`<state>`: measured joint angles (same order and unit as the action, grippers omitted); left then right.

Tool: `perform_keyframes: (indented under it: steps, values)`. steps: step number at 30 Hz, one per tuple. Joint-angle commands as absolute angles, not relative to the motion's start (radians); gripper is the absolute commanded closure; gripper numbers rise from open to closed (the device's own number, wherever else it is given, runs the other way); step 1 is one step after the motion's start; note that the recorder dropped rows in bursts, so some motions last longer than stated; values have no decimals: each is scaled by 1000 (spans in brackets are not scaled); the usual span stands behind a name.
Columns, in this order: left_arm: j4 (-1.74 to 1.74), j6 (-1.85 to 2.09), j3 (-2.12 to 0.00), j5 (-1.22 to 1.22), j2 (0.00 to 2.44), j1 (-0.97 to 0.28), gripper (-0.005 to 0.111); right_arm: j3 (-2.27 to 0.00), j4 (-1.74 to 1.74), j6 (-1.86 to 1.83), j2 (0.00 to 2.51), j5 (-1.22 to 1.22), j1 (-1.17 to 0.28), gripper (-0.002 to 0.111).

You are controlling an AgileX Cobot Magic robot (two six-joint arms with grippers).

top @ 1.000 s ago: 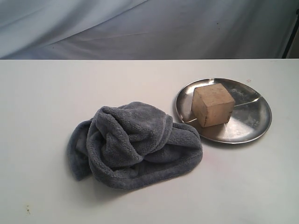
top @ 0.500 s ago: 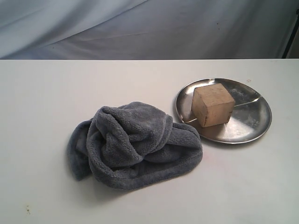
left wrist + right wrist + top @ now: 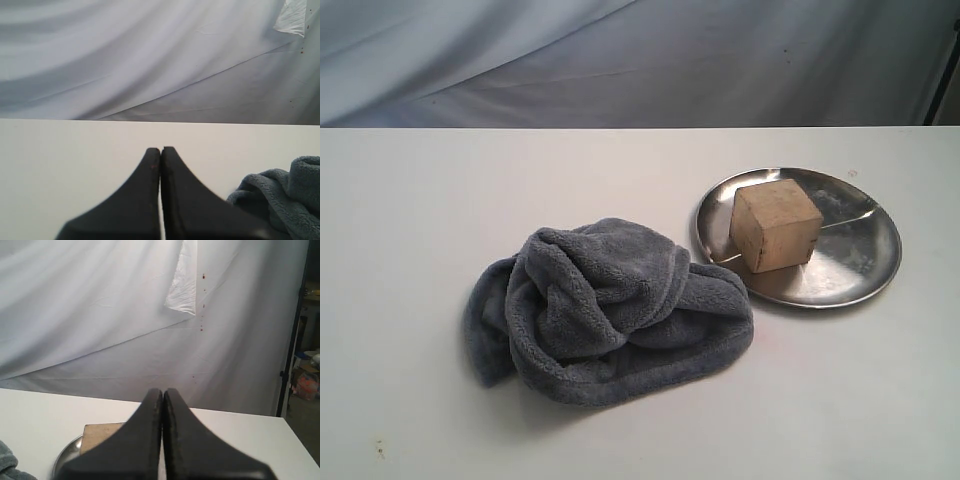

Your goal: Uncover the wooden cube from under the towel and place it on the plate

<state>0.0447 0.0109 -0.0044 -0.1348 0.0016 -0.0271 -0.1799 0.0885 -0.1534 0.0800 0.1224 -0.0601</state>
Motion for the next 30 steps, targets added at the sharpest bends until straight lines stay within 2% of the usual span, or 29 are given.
perform_keyframes:
  steps: [1,15,26,30]
  values:
    - [44,8,0,-133,0,-28,105,-131,121,-160,12,125,-57,108]
    - [44,10,0,-133,0,-28,105,0,194,-149,0,79,-58,108]
    - [44,8,0,-133,0,-28,105,0,172,-158,0,47,-58,108]
    - [44,8,0,-133,0,-28,105,0,172,-266,0,87,-58,108]
